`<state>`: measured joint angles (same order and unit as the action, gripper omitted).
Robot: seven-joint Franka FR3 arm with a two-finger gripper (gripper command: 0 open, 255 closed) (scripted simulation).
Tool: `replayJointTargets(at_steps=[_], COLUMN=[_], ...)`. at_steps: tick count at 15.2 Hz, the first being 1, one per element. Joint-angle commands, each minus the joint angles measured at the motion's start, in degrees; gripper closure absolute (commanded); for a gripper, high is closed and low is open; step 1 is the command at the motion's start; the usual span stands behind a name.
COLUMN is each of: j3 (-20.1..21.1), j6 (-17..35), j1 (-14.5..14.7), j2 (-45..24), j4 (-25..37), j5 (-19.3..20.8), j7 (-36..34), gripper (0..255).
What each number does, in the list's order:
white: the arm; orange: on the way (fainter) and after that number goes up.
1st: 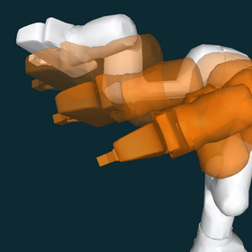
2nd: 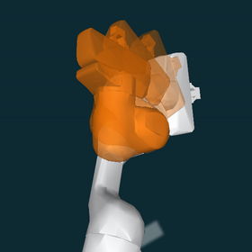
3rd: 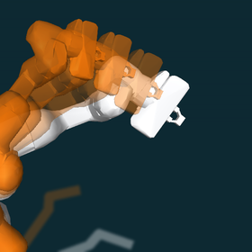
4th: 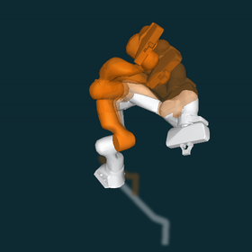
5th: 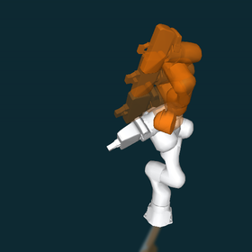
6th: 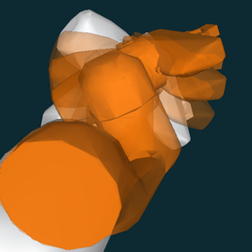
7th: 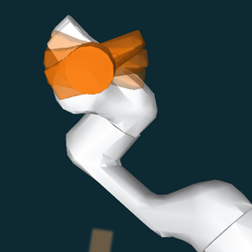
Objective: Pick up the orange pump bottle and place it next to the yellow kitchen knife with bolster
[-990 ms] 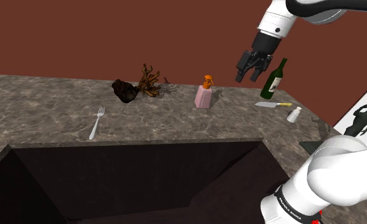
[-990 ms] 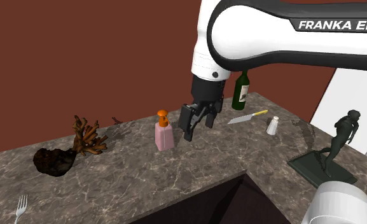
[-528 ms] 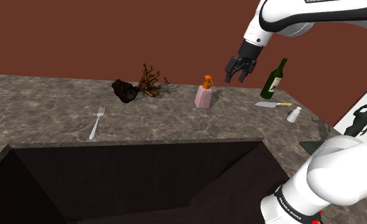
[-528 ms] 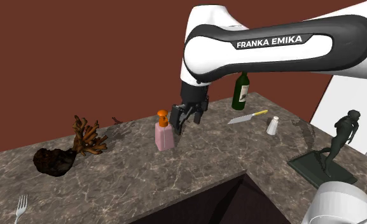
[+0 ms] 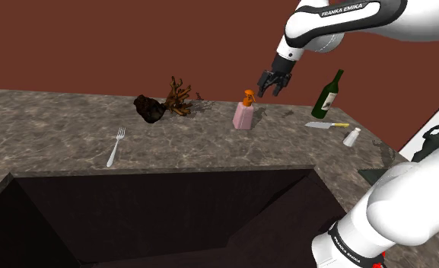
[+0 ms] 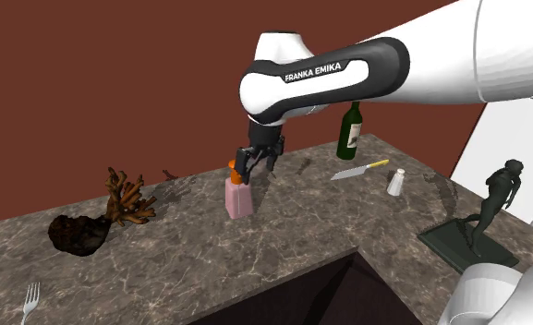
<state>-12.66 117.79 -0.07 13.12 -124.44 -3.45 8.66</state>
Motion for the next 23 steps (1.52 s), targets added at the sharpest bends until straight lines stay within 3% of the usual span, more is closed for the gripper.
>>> replayJointTargets(at_steps=[1,12,23], j3=[-0.96,-3.26,-2.64], j6=[1.92,6.98,11.48], j1=[-0.15,-3.0,-3.18], j2=[-4.04,-26.82,-30.0], j4=[2.6,22.05,20.58], j5=[-0.81,-8.1,-9.54], j7=[1.77,10.52,11.42], gripper=[0,0,0])
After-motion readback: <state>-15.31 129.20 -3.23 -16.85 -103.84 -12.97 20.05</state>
